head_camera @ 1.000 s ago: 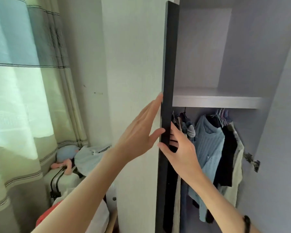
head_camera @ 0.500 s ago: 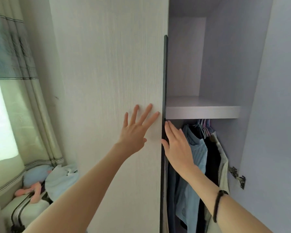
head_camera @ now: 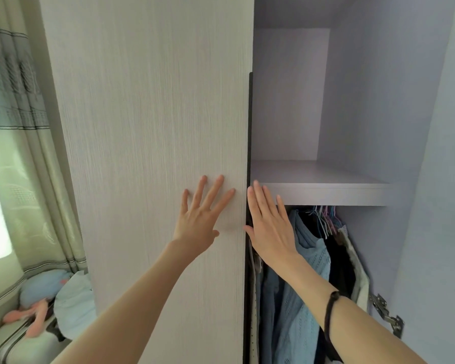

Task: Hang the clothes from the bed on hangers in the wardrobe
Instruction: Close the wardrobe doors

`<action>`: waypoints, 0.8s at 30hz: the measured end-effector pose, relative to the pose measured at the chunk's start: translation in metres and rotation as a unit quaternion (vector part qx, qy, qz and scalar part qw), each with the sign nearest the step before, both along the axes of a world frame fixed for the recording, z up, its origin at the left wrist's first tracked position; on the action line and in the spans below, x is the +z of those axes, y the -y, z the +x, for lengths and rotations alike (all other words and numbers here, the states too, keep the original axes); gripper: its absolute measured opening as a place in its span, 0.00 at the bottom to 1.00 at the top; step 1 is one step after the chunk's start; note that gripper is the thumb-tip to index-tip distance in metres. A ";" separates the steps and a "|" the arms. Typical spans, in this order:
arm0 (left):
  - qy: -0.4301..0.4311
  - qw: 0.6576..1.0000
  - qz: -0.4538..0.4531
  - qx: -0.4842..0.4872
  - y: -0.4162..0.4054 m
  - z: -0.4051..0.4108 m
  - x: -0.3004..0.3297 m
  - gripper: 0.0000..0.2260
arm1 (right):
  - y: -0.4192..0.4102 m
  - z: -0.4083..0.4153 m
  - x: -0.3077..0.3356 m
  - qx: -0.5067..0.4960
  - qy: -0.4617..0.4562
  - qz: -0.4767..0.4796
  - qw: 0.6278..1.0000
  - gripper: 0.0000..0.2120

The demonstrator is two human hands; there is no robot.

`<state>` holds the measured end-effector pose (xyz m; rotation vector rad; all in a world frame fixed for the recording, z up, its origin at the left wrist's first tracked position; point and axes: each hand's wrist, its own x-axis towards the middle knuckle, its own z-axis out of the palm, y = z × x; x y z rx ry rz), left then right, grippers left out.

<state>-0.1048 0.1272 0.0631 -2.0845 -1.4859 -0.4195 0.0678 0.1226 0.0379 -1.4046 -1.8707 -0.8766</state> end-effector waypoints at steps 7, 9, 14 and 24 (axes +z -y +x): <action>0.005 1.000 -0.003 -0.001 -0.009 -0.001 -0.001 0.43 | -0.014 0.001 0.000 -0.012 0.006 -0.008 1.000 0.48; 0.008 1.000 -0.012 -0.007 -0.006 0.000 0.002 0.41 | -0.013 0.000 0.001 -0.022 0.005 -0.007 1.000 0.47; 0.104 0.992 -0.042 -0.066 0.017 -0.002 -0.002 0.34 | 0.015 0.009 -0.004 -0.052 -0.014 0.008 0.999 0.42; 0.137 0.945 0.016 -0.296 0.102 0.068 -0.044 0.26 | 0.180 0.092 -0.031 -0.166 -0.038 0.008 0.985 0.27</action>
